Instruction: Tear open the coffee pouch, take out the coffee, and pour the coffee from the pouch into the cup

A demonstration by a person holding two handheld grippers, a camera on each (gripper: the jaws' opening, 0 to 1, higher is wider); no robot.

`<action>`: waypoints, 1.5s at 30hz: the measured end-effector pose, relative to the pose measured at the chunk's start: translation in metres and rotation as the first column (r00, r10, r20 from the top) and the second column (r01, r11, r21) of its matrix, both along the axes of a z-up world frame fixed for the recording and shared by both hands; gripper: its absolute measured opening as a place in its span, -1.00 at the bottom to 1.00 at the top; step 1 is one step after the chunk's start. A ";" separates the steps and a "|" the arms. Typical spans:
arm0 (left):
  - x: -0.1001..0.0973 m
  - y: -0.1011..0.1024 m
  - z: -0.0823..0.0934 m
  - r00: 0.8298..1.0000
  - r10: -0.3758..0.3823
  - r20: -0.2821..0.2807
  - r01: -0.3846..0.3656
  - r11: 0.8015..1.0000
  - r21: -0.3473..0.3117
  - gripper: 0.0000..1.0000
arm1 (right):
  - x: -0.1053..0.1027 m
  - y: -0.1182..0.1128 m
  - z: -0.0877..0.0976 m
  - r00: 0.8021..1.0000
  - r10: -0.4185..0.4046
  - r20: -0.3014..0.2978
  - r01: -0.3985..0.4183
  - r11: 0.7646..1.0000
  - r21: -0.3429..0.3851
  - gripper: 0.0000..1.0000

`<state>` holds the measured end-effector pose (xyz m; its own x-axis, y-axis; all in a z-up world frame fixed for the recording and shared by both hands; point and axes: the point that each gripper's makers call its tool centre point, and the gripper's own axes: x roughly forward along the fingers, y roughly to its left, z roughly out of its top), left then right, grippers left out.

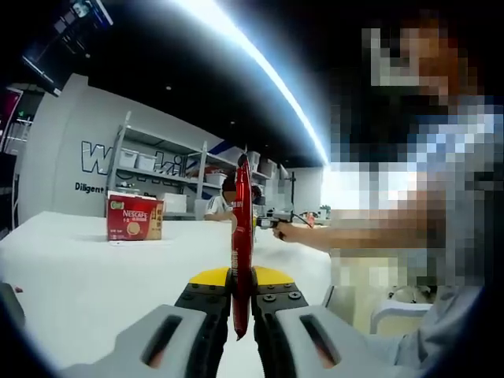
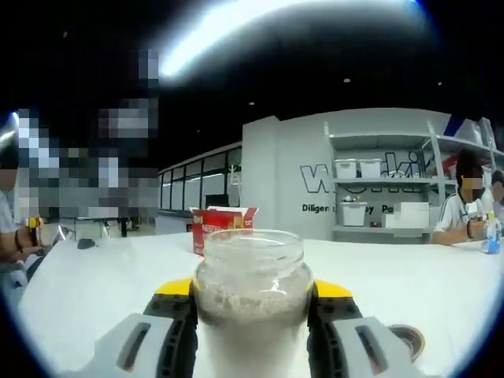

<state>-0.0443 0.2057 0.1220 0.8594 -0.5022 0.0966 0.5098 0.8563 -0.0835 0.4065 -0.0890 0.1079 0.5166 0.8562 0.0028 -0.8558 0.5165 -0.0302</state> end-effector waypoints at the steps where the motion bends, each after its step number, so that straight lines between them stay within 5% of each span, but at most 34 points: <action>1: 0.000 -0.001 0.002 1.000 -0.002 0.002 0.002 1.000 0.003 -0.76 | -0.001 0.001 0.000 1.000 0.004 -0.001 -0.004 1.000 -0.002 0.08; 33: -0.005 -0.011 0.000 1.000 -0.010 0.001 0.010 1.000 0.019 -0.76 | -0.013 0.011 -0.001 0.998 0.068 0.004 -0.068 0.998 0.002 0.09; 37: -0.004 -0.006 -0.001 1.000 -0.007 -0.001 0.007 1.000 0.006 -0.76 | -0.012 0.011 0.000 0.997 0.072 0.025 -0.073 0.997 0.017 0.13; 40: -0.003 -0.005 -0.002 1.000 -0.008 0.000 0.008 1.000 0.007 -0.76 | -0.012 0.010 0.002 0.994 0.049 0.100 -0.048 0.999 -0.013 0.31; 45: -0.002 -0.004 -0.002 1.000 -0.011 0.003 0.011 1.000 0.005 -0.76 | -0.016 0.009 0.008 0.996 0.039 0.078 -0.042 0.999 0.033 0.51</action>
<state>-0.0466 0.2020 0.1200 0.8535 -0.5121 0.0969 0.5194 0.8510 -0.0779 0.3909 -0.0797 0.1163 0.4788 0.8750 0.0716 -0.8717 0.4835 -0.0796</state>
